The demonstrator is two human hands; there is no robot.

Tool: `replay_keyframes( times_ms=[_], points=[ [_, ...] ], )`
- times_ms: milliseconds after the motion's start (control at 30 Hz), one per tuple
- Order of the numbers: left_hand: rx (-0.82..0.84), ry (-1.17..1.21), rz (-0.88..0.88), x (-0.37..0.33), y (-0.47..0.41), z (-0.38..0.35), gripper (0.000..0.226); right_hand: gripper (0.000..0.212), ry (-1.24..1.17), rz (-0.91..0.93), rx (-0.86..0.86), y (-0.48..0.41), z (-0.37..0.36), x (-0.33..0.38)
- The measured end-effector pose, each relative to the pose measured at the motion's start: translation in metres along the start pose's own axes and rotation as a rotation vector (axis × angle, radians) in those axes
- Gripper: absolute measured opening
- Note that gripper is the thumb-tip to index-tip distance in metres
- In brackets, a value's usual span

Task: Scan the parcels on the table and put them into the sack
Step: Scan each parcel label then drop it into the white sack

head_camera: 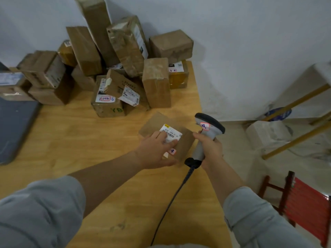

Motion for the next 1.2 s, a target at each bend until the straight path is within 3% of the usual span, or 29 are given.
replay_keyframes(
  times_ms=[100, 167, 233, 300, 367, 433, 567, 633, 700, 800, 933, 1000, 1100, 1200],
  points=[
    [-0.051, 0.174, 0.02, 0.019, 0.025, -0.013, 0.089, 0.037, -0.01, -0.047, 0.124, 0.004, -0.032, -0.015],
    [-0.109, 0.326, 0.11, 0.038, 0.044, -0.015, 0.077, 0.037, -0.002, -0.054, 0.197, 0.009, -0.053, -0.022],
    [-0.224, 0.466, 0.348, 0.072, 0.067, -0.013, 0.048, 0.039, 0.029, -0.058, 0.237, 0.014, -0.069, -0.03],
    [-0.242, 0.614, 0.692, 0.112, 0.095, -0.024, 0.048, 0.041, 0.063, -0.068, 0.246, 0.018, -0.079, -0.039],
    [-0.139, 0.846, 0.877, 0.137, 0.112, -0.051, 0.051, 0.039, 0.11, -0.081, 0.247, 0.023, -0.087, -0.049],
    [-0.1, 1.09, 0.888, 0.143, 0.117, -0.071, 0.04, 0.042, 0.147, -0.102, 0.254, 0.03, -0.095, -0.059],
    [-0.318, 1.505, 0.858, 0.148, 0.138, -0.08, 0.032, 0.036, 0.147, -0.088, 0.307, 0.042, -0.114, -0.061],
    [-0.391, 1.758, 0.789, 0.152, 0.157, -0.076, 0.028, 0.027, 0.133, -0.067, 0.325, 0.048, -0.124, -0.059],
    [-0.341, 1.964, 0.638, 0.155, 0.177, -0.067, 0.036, 0.023, 0.122, -0.043, 0.352, 0.055, -0.138, -0.056],
    [-0.293, 1.95, 0.505, 0.17, 0.211, -0.049, 0.044, 0.021, 0.117, 0.017, 0.421, 0.069, -0.167, -0.045],
    [-0.512, 1.875, 0.614, 0.206, 0.263, -0.034, 0.084, 0.029, 0.17, 0.096, 0.529, 0.096, -0.209, -0.036],
    [-0.646, 1.789, 0.682, 0.221, 0.289, -0.028, 0.068, 0.033, 0.215, 0.079, 0.637, 0.116, -0.231, -0.04],
    [-0.765, 1.617, 0.724, 0.232, 0.324, -0.013, 0.035, 0.016, 0.317, 0.064, 0.81, 0.15, -0.26, -0.046],
    [-0.893, 1.515, 0.773, 0.242, 0.357, -0.007, 0.041, 0.01, 0.422, 0.066, 0.884, 0.175, -0.277, -0.051]
  ],
)
Point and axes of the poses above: each hand's wrist, its own y-axis away from the middle knuckle, its own z-axis out of the back of the hand, x = y × z, the point moved 8 cm from there along -y, towards the middle knuckle, and after that the axes turned 14 degrees about x, right-handed, at the moved point
